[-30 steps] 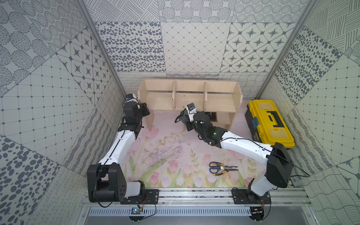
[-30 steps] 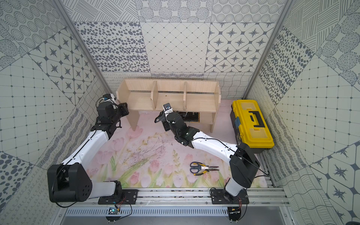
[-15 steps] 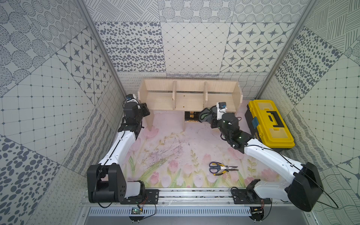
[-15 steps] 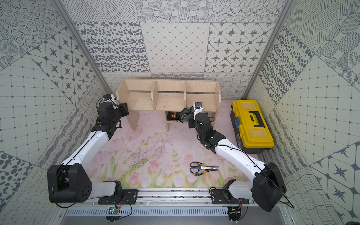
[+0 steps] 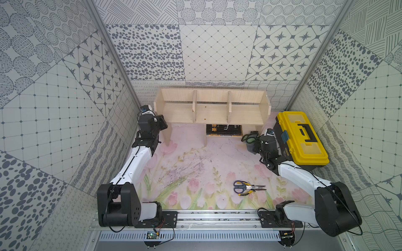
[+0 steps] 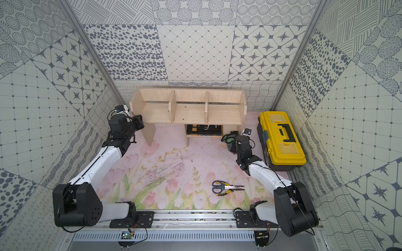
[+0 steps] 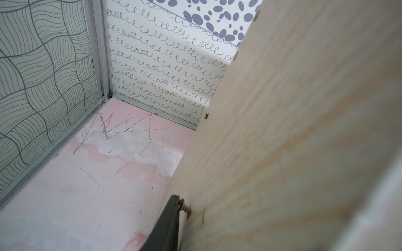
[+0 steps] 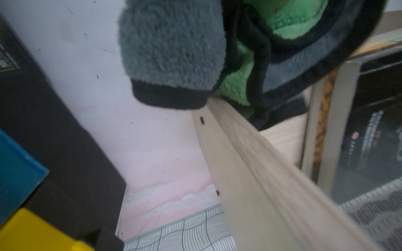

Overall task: Wipe the bookshelf clean with a cloth
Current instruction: Wipe the dust from the shelf.

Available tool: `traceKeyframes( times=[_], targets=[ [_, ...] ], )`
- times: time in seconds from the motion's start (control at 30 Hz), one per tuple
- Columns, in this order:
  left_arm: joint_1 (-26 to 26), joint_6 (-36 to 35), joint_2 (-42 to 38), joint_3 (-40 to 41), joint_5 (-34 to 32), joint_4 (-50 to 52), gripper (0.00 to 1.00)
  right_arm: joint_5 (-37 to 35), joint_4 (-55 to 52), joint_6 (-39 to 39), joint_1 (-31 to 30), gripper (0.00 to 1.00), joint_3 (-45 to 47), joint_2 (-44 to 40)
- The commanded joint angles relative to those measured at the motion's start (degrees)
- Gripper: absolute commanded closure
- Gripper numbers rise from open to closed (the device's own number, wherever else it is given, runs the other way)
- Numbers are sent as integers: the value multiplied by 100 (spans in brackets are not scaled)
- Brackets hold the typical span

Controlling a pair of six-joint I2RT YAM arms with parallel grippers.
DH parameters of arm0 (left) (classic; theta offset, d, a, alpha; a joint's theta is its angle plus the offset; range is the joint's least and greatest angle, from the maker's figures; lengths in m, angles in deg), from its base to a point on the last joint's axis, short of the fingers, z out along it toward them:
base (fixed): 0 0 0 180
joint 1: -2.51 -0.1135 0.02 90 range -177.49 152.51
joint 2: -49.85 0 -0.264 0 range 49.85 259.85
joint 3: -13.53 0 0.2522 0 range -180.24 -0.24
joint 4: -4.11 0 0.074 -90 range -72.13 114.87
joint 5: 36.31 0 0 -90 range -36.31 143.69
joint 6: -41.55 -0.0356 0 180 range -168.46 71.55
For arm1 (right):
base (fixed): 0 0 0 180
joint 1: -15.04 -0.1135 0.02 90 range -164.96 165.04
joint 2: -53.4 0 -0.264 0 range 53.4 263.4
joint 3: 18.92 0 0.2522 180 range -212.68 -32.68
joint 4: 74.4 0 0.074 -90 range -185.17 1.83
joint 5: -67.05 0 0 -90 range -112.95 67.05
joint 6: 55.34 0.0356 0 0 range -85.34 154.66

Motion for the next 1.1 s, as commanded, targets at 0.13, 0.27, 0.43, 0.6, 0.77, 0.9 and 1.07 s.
traceKeyframes(
  times=[0.13, 0.27, 0.43, 0.6, 0.77, 0.9, 1.07],
  targets=[
    [29, 51, -48, 44, 43, 272, 100, 43, -232, -369, 144, 100, -927, -435],
    [30, 35, -65, 55, 7, 276, 100, -40, -310, -731, 144, 100, -1311, -907],
    [27, 40, -68, 30, 25, 265, 100, -138, -243, -791, 148, 100, -1149, -918],
    [31, 43, -62, 30, 28, 261, 100, -9, 110, -99, 144, 100, -274, -430],
    [26, 23, -95, 55, 12, 258, 100, 130, 176, -35, 144, 100, -72, -105],
    [23, 5, -75, 51, 2, 258, 100, 69, -166, -462, 135, 100, -635, -407],
    [30, -10, -79, 51, -4, 258, 100, -57, -311, -863, -214, 100, -1217, -845]
  ],
)
